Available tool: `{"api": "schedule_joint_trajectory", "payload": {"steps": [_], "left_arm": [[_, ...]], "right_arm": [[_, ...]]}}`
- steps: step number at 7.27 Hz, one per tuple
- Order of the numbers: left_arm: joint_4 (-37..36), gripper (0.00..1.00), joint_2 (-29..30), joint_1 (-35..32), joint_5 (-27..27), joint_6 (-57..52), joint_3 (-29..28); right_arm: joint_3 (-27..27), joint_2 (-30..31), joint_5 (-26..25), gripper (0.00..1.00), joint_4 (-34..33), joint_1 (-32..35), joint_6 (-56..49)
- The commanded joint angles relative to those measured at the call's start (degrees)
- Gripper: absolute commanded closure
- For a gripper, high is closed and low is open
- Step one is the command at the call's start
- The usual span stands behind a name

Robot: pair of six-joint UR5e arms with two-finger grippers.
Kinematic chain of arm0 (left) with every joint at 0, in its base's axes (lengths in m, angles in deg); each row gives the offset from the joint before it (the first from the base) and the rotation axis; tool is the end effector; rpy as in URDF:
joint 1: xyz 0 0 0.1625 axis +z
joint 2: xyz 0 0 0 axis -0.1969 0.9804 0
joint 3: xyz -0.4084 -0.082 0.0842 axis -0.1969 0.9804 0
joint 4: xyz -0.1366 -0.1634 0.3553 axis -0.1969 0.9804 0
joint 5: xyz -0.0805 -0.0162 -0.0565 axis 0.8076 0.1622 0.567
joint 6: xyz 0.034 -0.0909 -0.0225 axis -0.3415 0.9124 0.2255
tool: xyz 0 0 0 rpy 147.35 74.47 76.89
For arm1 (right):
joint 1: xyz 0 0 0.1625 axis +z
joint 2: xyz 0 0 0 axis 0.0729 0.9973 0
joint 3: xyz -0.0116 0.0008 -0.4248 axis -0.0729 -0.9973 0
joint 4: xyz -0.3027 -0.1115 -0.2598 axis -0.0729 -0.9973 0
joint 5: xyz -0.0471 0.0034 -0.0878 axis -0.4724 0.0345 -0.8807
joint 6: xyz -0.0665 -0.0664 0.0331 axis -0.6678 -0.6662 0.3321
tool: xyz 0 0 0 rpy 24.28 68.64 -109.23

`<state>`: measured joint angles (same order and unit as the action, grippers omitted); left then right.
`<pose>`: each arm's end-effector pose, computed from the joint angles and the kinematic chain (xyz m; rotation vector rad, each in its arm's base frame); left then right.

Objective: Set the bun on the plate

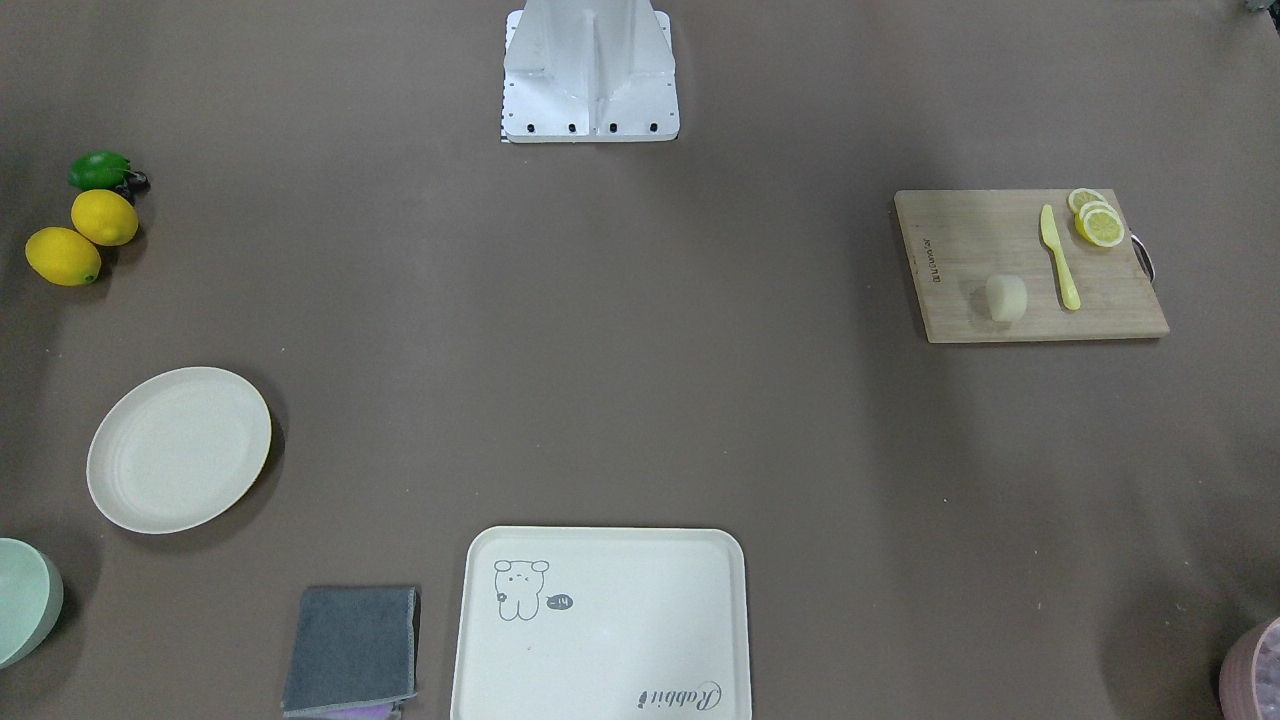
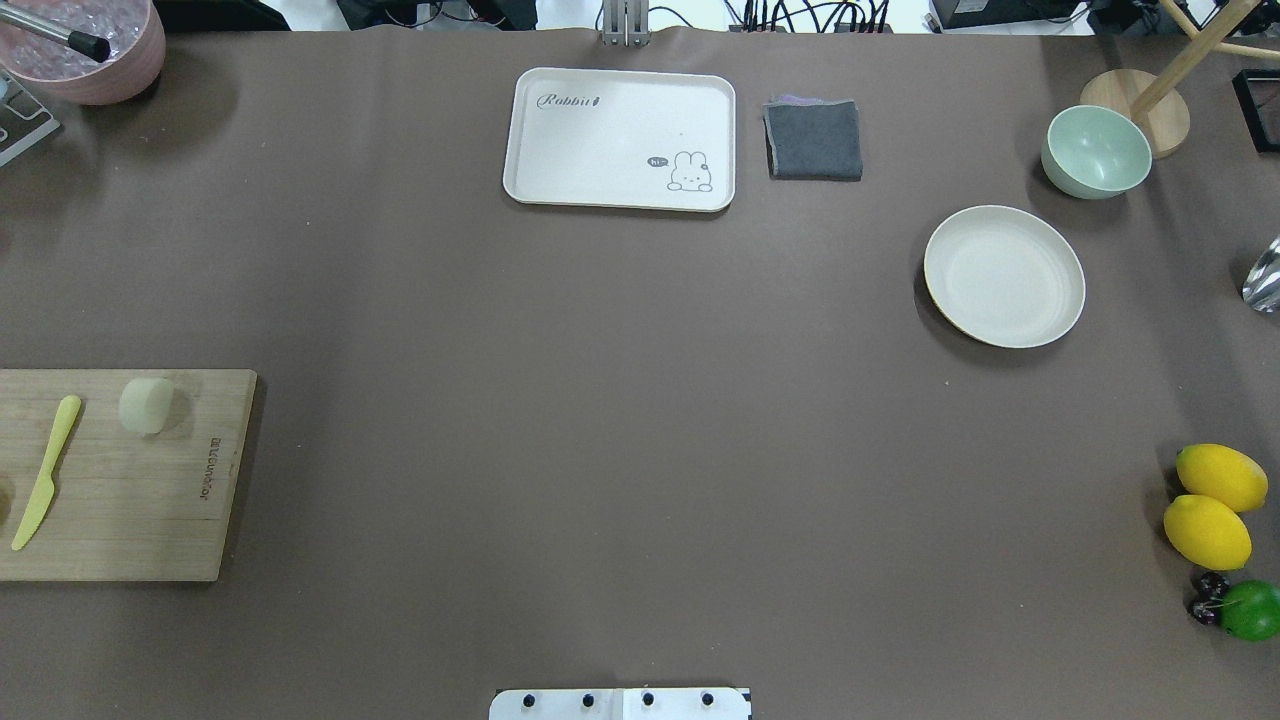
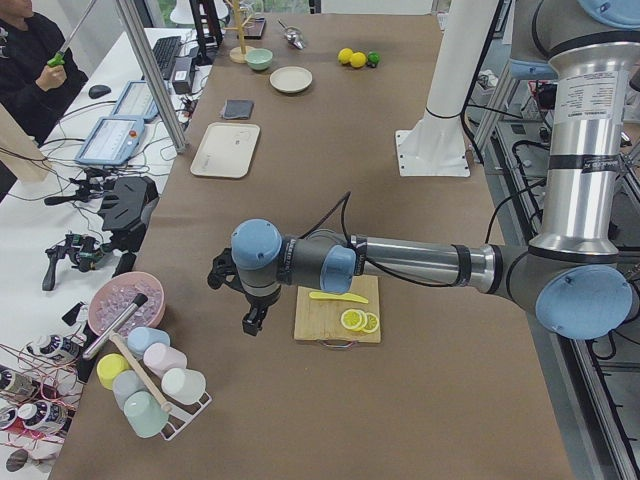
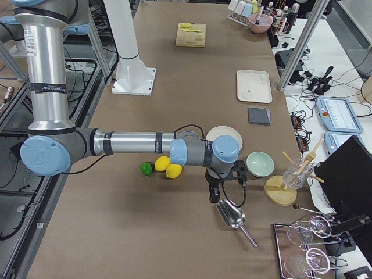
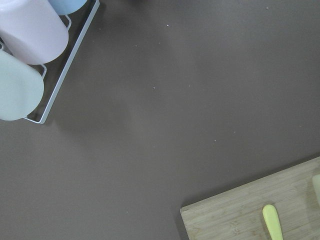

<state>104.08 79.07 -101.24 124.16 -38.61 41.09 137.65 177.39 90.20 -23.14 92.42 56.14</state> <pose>-0.0559 -0.5035 0.5988 0.2452 0.8536 0.2639 0.0480 -0.4996 0.6482 -0.0055 -0.7808 -0.0832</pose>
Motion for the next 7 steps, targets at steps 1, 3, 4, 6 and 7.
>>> {"api": "schedule_joint_trajectory", "payload": {"steps": [1, 3, 4, 6, 7], "left_arm": [[-0.02, 0.02, -0.06, 0.06, 0.22, -0.14, 0.22], [-0.19, 0.02, -0.06, 0.15, 0.57, -0.05, 0.39], [-0.02, 0.02, 0.03, 0.23, 1.36, -0.05, 0.31], [-0.02, 0.02, 0.03, 1.37, 1.54, -0.14, 1.44], [0.42, 0.02, 0.03, 1.38, 1.54, -0.14, 1.54]], "right_arm": [[0.17, 0.61, 0.02, 0.0, 0.0, 0.0, -0.04], [0.44, 0.44, -0.07, 0.0, 0.0, 0.0, -0.04], [0.61, 0.52, 0.02, 0.0, 0.0, 0.0, 0.05], [2.88, 0.78, -0.16, 0.0, 0.0, 0.0, 0.49], [3.07, 1.31, -0.07, 0.0, 0.0, 0.0, 0.49]]}}
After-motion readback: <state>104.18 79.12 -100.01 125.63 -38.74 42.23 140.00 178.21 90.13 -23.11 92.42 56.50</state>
